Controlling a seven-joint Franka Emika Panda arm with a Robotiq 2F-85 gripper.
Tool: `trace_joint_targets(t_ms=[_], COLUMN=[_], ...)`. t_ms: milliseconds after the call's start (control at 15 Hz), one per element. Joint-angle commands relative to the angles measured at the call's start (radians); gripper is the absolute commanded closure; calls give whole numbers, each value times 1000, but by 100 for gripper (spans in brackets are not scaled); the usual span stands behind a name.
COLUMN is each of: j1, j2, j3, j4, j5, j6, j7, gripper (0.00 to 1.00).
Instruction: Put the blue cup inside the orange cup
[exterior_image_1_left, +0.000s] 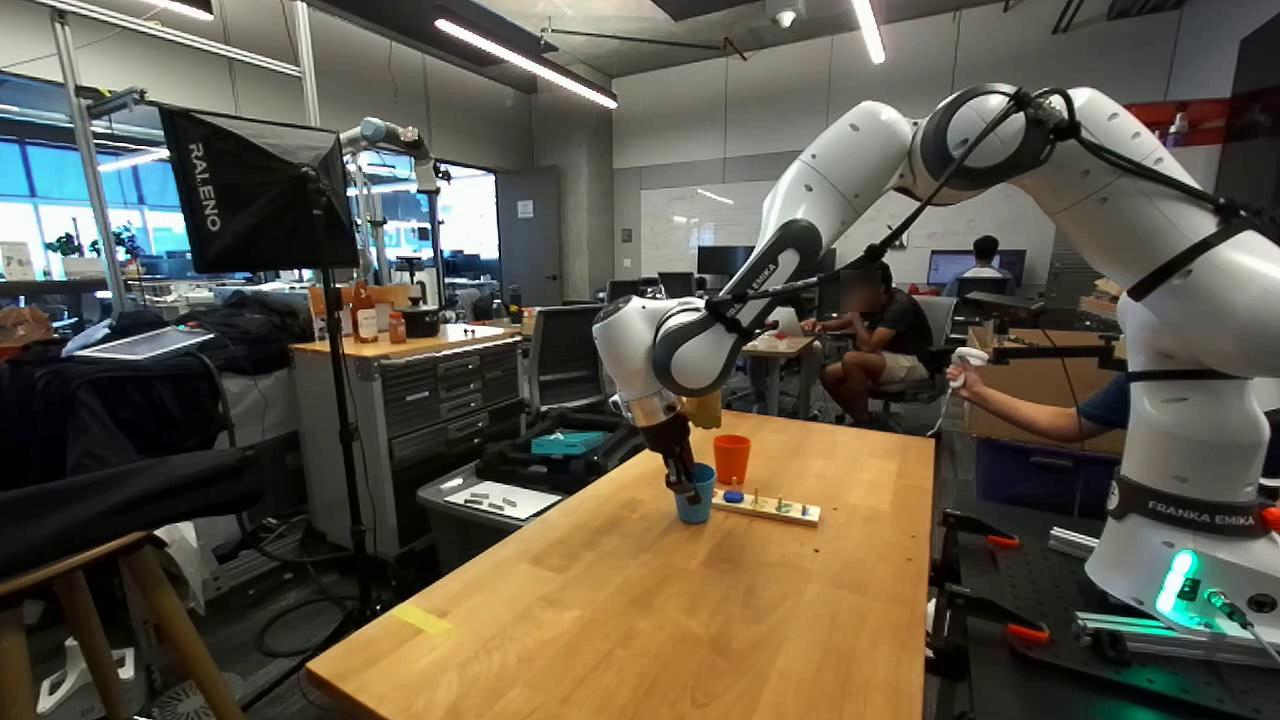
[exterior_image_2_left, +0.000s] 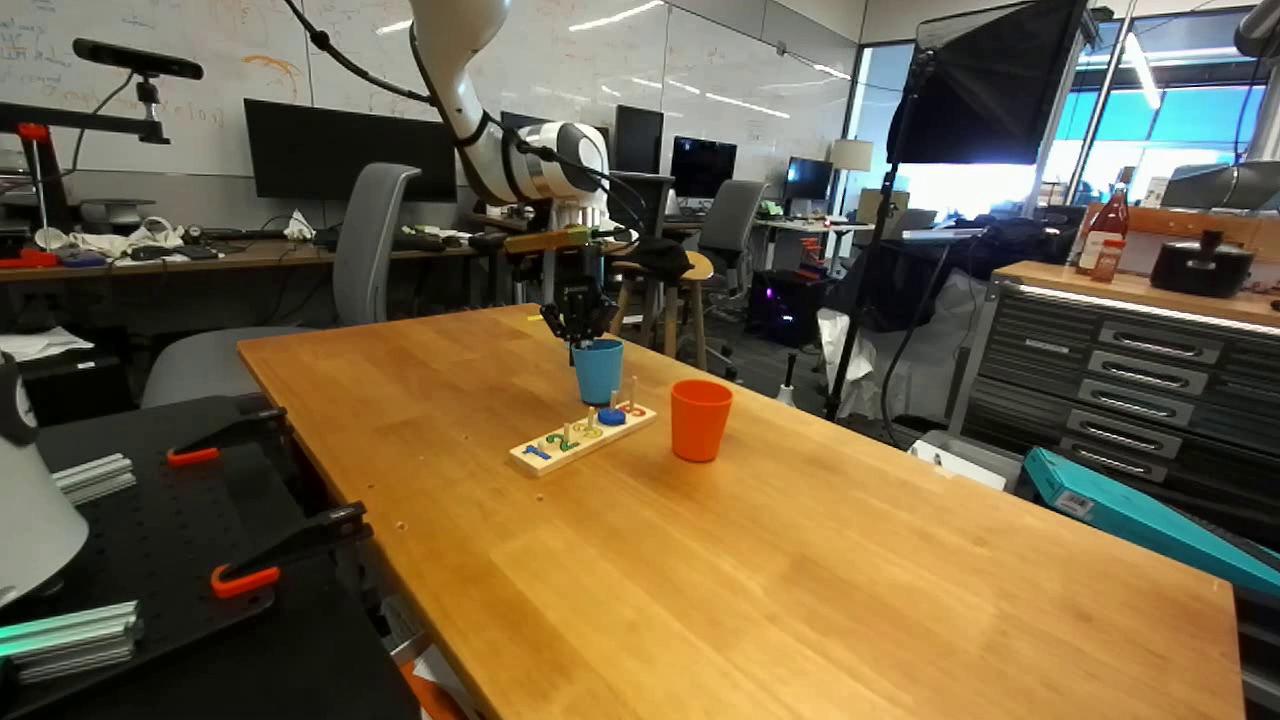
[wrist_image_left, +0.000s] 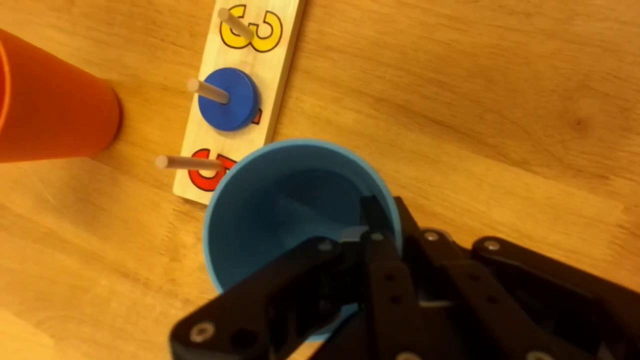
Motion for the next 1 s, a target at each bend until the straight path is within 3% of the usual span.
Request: trace_joint_targets(t_ms=[0, 400, 933], j1=[8, 11, -60], j2=[26, -52, -89], j3=[-17, -27, -104], j4=[72, 134, 186], j5=[25, 13, -7], j6=[-61, -198, -377], j7=[-27, -21, -14], gripper=[97, 97, 97])
